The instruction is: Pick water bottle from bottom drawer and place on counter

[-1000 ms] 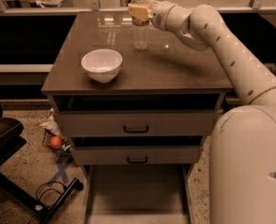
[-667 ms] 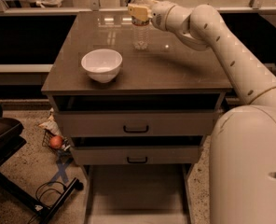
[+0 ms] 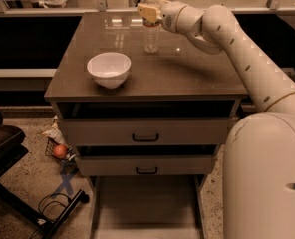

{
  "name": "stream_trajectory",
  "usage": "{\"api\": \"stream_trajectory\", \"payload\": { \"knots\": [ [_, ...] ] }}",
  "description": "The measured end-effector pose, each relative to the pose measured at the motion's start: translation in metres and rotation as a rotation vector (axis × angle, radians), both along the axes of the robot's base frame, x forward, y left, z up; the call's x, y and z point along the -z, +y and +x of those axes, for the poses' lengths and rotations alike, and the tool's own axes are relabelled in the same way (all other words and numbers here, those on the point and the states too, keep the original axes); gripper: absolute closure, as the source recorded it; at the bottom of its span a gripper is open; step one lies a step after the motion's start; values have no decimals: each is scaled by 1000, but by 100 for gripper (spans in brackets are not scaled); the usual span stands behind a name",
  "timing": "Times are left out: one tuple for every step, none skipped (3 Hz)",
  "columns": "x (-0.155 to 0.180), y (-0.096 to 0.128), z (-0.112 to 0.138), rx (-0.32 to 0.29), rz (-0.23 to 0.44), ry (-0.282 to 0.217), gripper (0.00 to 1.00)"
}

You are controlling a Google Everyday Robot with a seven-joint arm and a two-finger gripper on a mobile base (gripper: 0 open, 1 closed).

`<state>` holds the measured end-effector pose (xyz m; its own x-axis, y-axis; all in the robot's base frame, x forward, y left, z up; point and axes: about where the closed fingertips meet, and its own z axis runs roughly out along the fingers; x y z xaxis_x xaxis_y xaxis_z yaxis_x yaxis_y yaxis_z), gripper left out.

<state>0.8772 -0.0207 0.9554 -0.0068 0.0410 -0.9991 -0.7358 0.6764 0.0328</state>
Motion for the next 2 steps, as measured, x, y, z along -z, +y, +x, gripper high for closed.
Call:
{"api": "stream_trajectory", "payload": {
  "knots": [
    [1,4,0,-5,1,1,4],
    [1,6,0,-7,1,1,0]
  ]
}}
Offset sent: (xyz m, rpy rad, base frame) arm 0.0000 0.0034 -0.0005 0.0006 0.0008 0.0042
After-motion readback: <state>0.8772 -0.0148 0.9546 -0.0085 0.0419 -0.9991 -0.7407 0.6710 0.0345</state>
